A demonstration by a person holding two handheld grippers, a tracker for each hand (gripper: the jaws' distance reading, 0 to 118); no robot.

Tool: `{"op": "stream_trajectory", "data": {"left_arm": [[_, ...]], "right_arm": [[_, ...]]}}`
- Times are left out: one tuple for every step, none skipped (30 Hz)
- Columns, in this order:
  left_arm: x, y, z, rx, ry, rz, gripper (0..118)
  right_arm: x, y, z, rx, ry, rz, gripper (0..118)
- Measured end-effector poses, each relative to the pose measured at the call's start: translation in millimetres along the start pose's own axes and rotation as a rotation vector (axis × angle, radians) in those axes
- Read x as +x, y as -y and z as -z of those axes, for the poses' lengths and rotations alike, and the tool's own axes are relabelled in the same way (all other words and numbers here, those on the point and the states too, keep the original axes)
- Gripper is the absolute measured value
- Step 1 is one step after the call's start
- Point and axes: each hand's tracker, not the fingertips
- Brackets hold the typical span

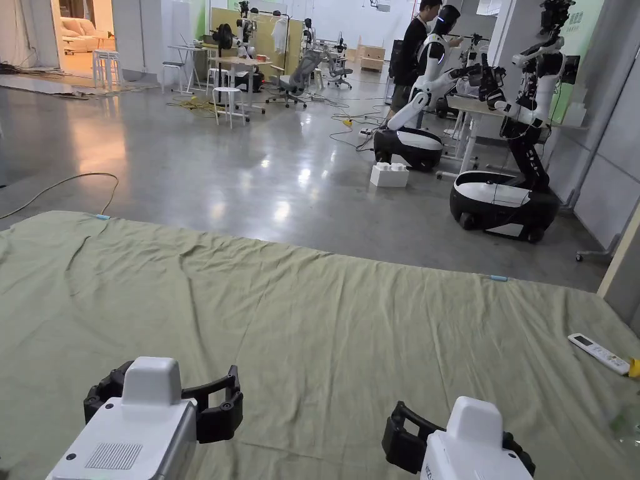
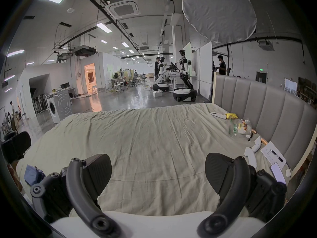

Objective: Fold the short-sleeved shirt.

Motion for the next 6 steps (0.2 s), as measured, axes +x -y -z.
{"op": "stream_trajectory", "data": {"left_arm": [[0.0, 0.1, 0.8, 0.005, 0.001, 0.001, 116], [0.1, -0.1, 1.3, 0.005, 0.001, 0.002, 116], [0.5, -0.5, 1.8, 0.004, 0.002, 0.004, 116], [1.0, -0.7, 2.2, 0.005, 0.002, 0.006, 116], [1.2, -0.6, 2.3, 0.009, 0.002, 0.009, 116], [1.3, -0.4, 2.4, 0.012, 0.004, 0.013, 116]], "right_arm": [[0.3, 1.9, 0.4, 0.015, -0.009, -0.005, 111], [0.5, 2.9, 0.6, 0.023, -0.017, -0.011, 111], [0.9, 4.4, 0.2, 0.036, -0.03, -0.014, 111], [1.8, 5.4, -0.7, 0.047, -0.045, -0.015, 111], [2.5, 6.3, -1.0, 0.055, -0.054, -0.013, 111], [2.4, 6.3, -0.5, 0.054, -0.052, -0.012, 111]]}}
